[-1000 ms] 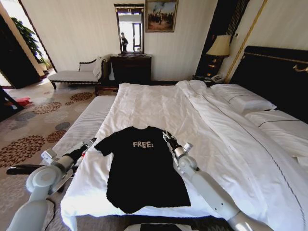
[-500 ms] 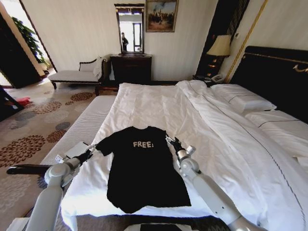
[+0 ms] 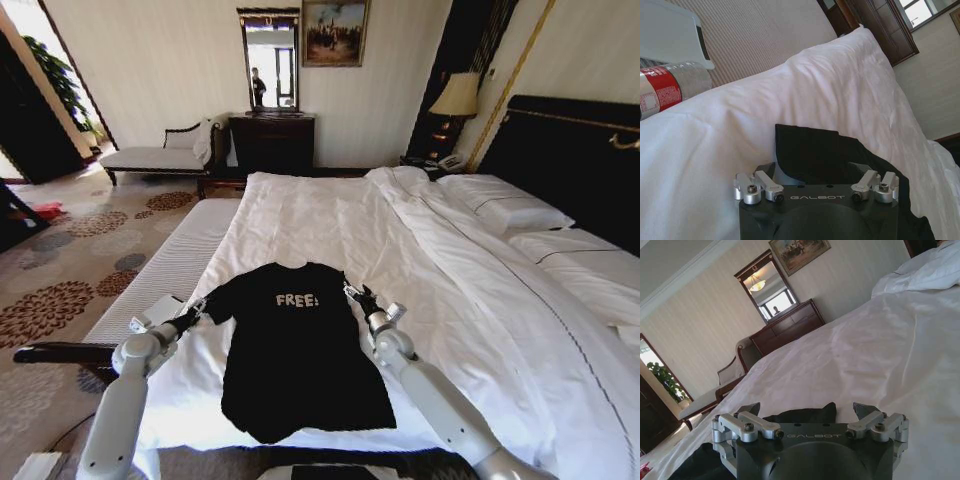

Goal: Fold the clothes on the bed.

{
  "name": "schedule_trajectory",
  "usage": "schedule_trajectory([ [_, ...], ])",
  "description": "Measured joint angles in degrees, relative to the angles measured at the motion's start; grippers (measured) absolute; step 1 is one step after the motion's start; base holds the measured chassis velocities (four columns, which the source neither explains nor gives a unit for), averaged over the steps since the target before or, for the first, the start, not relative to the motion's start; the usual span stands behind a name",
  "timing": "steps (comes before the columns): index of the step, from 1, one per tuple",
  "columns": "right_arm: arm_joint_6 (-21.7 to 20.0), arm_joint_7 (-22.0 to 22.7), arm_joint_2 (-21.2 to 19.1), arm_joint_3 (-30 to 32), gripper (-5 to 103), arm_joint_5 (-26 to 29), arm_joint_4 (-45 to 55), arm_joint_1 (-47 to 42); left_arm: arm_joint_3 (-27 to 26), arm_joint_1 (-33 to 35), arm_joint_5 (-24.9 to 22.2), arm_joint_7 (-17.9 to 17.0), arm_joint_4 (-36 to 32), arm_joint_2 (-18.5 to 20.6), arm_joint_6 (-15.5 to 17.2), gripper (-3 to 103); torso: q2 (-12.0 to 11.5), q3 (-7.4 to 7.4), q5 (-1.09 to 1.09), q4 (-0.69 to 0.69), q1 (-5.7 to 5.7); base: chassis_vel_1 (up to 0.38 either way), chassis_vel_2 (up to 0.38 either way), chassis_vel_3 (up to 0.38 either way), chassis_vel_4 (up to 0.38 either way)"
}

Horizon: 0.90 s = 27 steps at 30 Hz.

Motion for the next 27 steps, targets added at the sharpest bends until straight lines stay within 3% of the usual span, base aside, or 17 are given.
schedule_trajectory([
  [1,0.0,0.0,0.0,0.0,100,0.0,0.0,0.0,0.0,0.0,0.0,0.0,0.0,0.0,0.0,85,0.0,0.0,0.0,0.0,0.0,0.0,0.0,0.0,0.0],
  [4,-0.1,0.15,0.14,-0.05,100,0.13,-0.24,-0.02,0.18,-0.53,1.18,0.43,0.94,-0.2,-0.43,69,0.0,0.0,0.0,0.0,-0.01,0.0,0.0,0.0,0.0],
  [6,-0.12,0.22,0.16,-0.06,100,0.17,-0.27,-0.03,0.19,-0.61,1.35,0.52,1.07,-0.23,-0.48,69,0.0,0.0,0.0,0.01,0.0,0.0,0.0,0.0,0.0],
  [9,-0.25,0.55,0.1,-0.07,100,0.27,-0.55,-0.03,0.24,-0.93,2.73,1.38,1.45,-0.32,-1.02,53,0.0,0.0,0.0,0.0,0.0,0.0,0.0,0.0,0.0],
  [13,-0.55,1.14,0.0,-0.07,100,0.36,-0.69,-0.01,0.17,-0.9,3.95,2.31,1.5,-0.13,-1.57,42,0.0,0.0,0.0,0.0,0.0,0.0,0.0,0.0,0.0],
  [14,-0.62,1.29,0.0,-0.07,100,0.37,-0.76,0.01,0.01,-0.84,3.89,2.51,1.45,-0.02,-1.71,31,0.0,0.0,0.0,0.0,0.0,0.0,0.0,0.0,0.0],
  [16,-0.66,1.39,0.0,-0.07,100,0.37,-0.83,0.04,-0.1,-0.8,3.82,2.78,1.38,0.09,-1.85,31,0.0,0.0,0.0,0.0,0.0,0.0,0.0,0.0,0.0],
  [20,-1.01,2.45,0.18,-0.19,100,0.41,-1.03,0.19,-0.26,-0.7,3.81,4.14,1.24,0.46,-2.57,9,0.0,0.0,0.0,0.0,0.0,0.0,0.0,0.0,0.0],
  [27,-1.51,3.75,0.06,-0.09,100,0.41,-1.35,0.2,-0.37,-0.55,3.98,5.2,0.71,0.49,-2.93,0,0.0,0.0,0.0,0.0,0.0,0.0,0.0,0.0,0.0],
])
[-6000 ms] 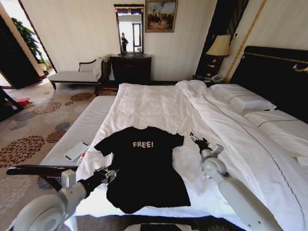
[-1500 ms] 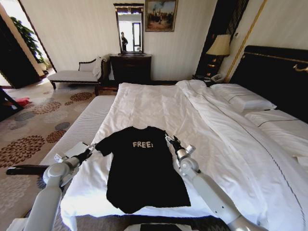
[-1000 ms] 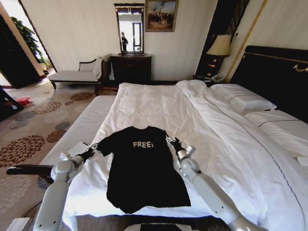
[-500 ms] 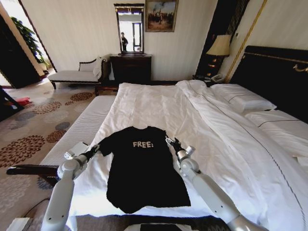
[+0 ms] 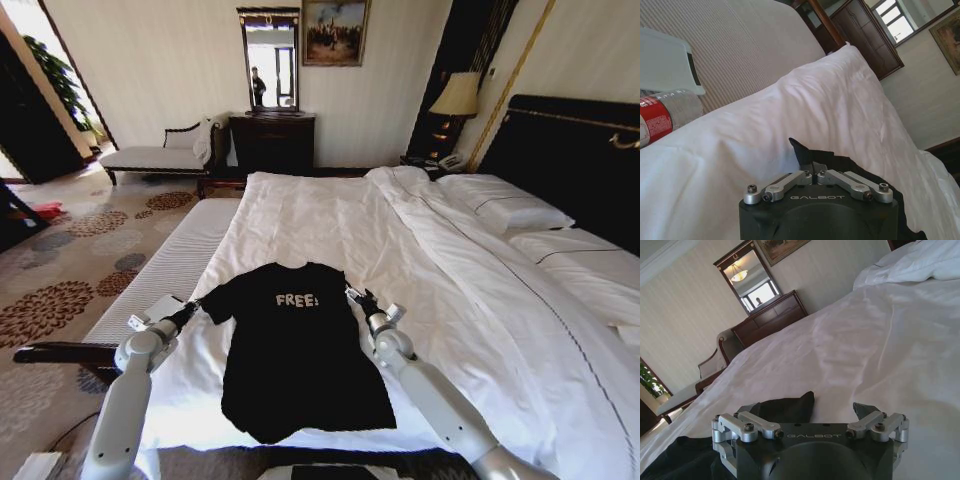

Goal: Fold the clothes on the bed.

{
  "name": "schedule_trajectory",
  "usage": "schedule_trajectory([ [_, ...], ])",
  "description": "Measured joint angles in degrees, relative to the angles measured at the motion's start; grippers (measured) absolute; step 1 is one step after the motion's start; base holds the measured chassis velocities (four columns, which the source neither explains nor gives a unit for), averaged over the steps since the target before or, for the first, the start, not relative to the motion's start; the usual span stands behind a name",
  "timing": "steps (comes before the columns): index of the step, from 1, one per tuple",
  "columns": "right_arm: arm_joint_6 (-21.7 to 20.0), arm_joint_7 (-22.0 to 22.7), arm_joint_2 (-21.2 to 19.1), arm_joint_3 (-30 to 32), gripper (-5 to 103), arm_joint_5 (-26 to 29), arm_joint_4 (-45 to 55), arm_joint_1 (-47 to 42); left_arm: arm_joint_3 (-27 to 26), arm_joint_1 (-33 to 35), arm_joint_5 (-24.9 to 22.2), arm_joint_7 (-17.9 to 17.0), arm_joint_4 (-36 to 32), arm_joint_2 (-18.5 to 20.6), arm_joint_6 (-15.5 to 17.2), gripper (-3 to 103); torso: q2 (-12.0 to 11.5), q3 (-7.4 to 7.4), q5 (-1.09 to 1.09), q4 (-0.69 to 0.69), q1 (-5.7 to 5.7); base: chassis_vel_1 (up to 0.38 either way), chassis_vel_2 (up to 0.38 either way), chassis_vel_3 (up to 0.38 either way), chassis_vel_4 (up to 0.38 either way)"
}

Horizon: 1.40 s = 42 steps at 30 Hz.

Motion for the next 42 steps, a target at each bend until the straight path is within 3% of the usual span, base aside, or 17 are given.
schedule_trajectory([
  [10,-0.28,1.08,-0.13,0.78,100,-0.09,-0.09,-0.63,3.36,-0.78,-0.05,0.57,-7.55,0.93,-0.96,0,0.0,0.0,0.01,0.0,0.0,0.0,0.0,0.0,0.0],
  [13,-0.29,1.29,-0.13,1.09,100,-0.18,-0.08,-1.14,9.3,-2.89,0.73,0.39,-9.04,1.29,-1.37,0,0.0,0.0,0.02,-0.01,0.0,0.0,0.0,0.0,0.0],
  [19,-0.27,1.48,-1.33,1.84,100,-0.37,0.18,-2.11,17.97,-8.37,4.2,0.54,-4.75,-0.67,-1.84,0,0.0,0.0,0.01,-0.02,0.0,0.0,0.0,0.0,0.0],
  [28,0.08,1.47,-2.7,2.52,100,-0.79,0.85,-3.06,21.51,-12.36,7.78,1.4,0.03,-5.24,-2.55,0,-0.01,0.0,0.01,-0.02,0.0,0.0,0.0,0.0,0.0],
  [34,0.14,1.46,-2.93,2.52,100,-0.77,0.84,-2.66,21.87,-10.81,9.05,1.33,-1.52,-4.26,-2.56,0,-0.01,0.0,0.0,0.0,0.0,0.0,0.0,0.0,0.0],
  [37,0.14,1.42,-2.8,2.14,100,-0.71,0.34,-2.08,20.3,-9.07,6.92,1.33,-4.94,-2.43,-1.93,16,-0.01,0.0,0.0,0.01,0.0,0.0,0.0,0.0,0.0],
  [38,0.14,1.42,-2.8,2.14,100,-0.71,0.34,-2.08,20.3,-9.07,6.92,1.33,-4.94,-2.43,-1.93,16,-0.01,0.0,0.0,0.01,0.0,0.0,0.0,0.0,0.0],
  [41,0.14,1.39,-2.23,1.66,100,-0.7,-0.07,-1.7,17.55,-8.69,2.04,1.07,-8.57,-0.84,-0.55,33,-0.01,0.0,0.01,0.01,0.0,0.0,0.0,0.0,0.0],
  [42,0.14,1.39,-2.23,1.66,100,-0.7,-0.07,-1.7,17.55,-8.69,2.04,1.07,-8.57,-0.84,-0.55,33,-0.01,0.0,0.01,0.01,0.0,0.0,0.0,0.0,0.0],
])
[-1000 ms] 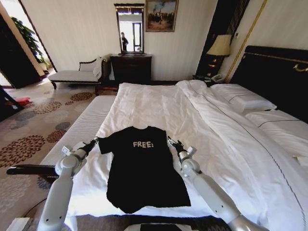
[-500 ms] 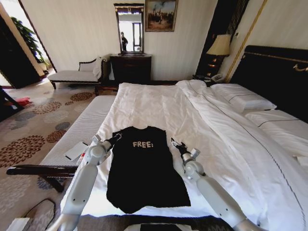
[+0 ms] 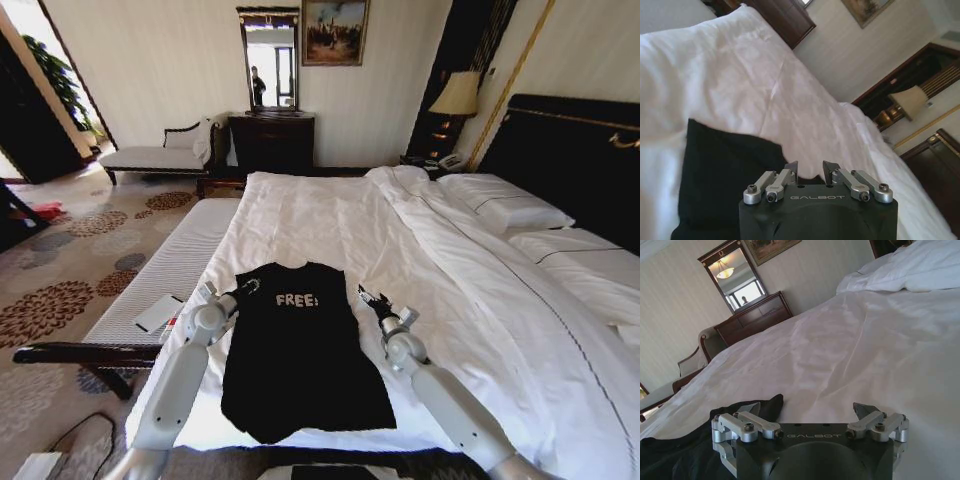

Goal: Fold the clothes on the bed.

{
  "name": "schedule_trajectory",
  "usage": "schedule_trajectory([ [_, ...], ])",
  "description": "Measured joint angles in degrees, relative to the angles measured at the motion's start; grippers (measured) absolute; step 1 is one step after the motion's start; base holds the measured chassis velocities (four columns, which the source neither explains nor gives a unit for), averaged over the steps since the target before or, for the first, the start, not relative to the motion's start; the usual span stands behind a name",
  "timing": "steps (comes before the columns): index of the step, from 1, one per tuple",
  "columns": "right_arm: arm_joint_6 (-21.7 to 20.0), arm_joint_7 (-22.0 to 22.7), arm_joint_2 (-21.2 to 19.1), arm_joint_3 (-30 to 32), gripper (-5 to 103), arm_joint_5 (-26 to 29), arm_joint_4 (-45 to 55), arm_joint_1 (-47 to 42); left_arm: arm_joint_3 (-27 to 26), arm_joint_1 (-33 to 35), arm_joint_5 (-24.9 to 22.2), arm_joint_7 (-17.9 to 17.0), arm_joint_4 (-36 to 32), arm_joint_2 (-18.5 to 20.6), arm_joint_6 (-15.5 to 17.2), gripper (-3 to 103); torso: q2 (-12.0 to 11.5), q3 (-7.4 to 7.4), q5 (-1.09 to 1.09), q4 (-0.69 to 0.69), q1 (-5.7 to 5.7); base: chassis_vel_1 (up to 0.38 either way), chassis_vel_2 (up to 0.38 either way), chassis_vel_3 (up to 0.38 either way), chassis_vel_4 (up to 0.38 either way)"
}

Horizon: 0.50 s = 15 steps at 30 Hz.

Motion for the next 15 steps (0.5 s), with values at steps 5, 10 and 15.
schedule_trajectory([
  [5,-0.01,0.0,1.22,-0.39,100,-0.08,-0.21,0.07,-3.06,-2.66,-3.6,-1.79,3.48,1.19,1.16,49,0.0,0.0,-0.01,-0.01,0.0,0.0,0.0,0.0,0.0],
  [10,-0.02,0.02,1.8,-0.54,100,-0.19,-0.05,0.09,-2.93,-7.43,-0.99,0.53,17.94,1.88,1.52,71,0.01,0.01,-0.03,-0.01,0.0,0.0,0.0,0.0,0.0],
  [15,-0.03,0.23,2.27,-0.32,100,-0.18,0.03,0.06,-2.55,-10.33,0.99,5.76,26.61,0.16,2.23,88,0.0,0.01,-0.02,-0.02,0.0,0.0,0.0,0.0,0.0],
])
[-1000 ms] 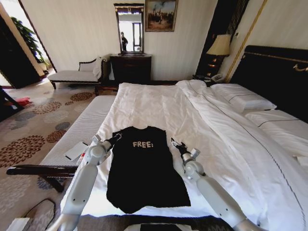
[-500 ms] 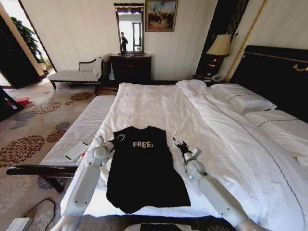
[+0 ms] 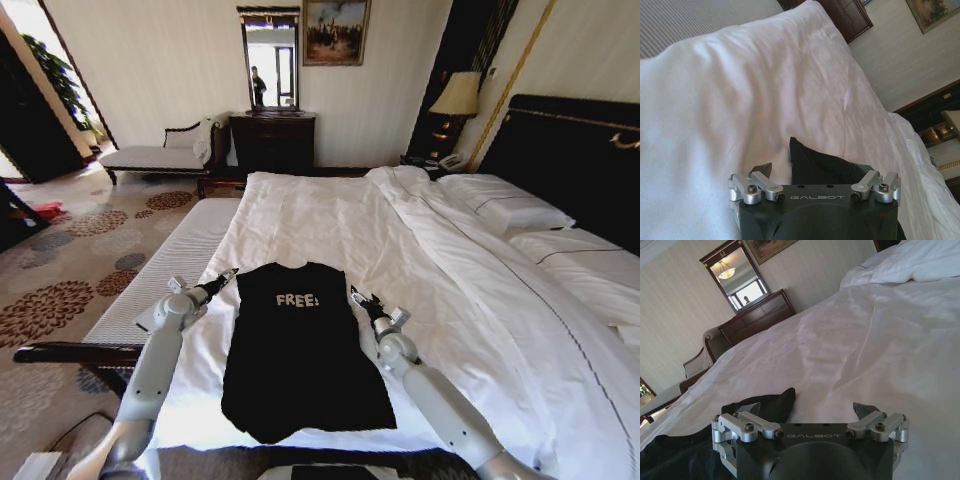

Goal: Fold the clothes on the bed.

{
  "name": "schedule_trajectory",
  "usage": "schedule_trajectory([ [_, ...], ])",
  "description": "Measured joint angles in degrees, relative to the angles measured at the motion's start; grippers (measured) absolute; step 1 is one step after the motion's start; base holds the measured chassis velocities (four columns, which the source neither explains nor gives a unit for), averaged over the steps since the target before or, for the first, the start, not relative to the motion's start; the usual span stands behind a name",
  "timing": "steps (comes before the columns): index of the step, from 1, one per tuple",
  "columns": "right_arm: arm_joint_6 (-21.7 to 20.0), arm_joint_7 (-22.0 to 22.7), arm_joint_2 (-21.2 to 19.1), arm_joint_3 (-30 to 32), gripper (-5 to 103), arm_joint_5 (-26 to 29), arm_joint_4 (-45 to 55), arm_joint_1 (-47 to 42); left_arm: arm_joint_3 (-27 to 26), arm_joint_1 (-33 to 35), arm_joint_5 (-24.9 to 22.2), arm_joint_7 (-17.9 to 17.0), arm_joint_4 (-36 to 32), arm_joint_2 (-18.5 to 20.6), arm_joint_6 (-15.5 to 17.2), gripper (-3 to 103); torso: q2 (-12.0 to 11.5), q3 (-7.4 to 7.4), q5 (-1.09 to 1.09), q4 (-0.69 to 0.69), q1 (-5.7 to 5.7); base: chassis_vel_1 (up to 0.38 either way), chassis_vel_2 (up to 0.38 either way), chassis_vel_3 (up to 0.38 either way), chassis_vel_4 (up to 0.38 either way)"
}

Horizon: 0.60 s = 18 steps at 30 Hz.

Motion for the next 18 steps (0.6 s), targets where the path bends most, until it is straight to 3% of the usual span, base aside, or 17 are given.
schedule_trajectory([
  [4,-0.05,0.1,0.2,-0.02,100,0.05,-0.2,0.14,0.05,-1.81,2.71,2.06,3.93,-1.87,-0.21,99,0.0,0.0,0.01,0.0,0.0,0.0,0.0,0.0,0.0],
  [12,-0.16,0.15,1.01,-0.5,100,0.2,-1.04,0.76,-0.6,-5.51,7.35,5.29,10.99,-4.89,-3.95,103,0.0,0.0,0.02,0.01,0.0,0.0,0.0,0.0,0.0],
  [15,-0.19,0.18,1.17,-0.65,100,0.23,-1.17,0.87,-1.05,-6.13,7.84,6.22,12.18,-5.48,-5.04,98,0.0,0.0,0.02,0.01,0.0,0.0,0.0,0.0,0.0],
  [18,-0.22,0.21,1.21,-0.83,100,0.28,-1.42,1.09,-1.49,-6.6,8.86,7.49,13.23,-5.95,-6.47,84,0.0,0.0,0.01,0.01,0.0,0.0,0.0,0.0,0.0],
])
